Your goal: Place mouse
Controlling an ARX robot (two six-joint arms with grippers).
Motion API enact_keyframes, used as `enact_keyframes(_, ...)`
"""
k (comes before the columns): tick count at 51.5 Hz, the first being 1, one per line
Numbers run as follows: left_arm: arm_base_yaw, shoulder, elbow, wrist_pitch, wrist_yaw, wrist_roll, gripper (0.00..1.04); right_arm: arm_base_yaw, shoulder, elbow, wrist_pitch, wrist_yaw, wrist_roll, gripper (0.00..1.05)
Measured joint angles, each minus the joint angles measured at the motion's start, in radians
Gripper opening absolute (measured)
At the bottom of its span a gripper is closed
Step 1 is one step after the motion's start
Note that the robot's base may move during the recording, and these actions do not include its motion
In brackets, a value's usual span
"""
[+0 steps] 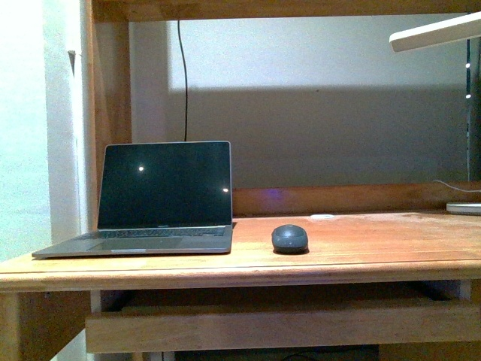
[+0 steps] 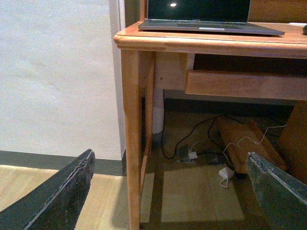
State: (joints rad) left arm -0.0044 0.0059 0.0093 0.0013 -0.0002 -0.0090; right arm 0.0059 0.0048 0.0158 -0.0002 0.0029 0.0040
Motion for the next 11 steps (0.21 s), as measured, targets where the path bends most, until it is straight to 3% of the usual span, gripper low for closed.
enact_keyframes(11,0.000,0.000,0.000,0.000,0.000,0.000,0.97,0.000,0.000,0.000,0.000,0.000,0.000,0.97)
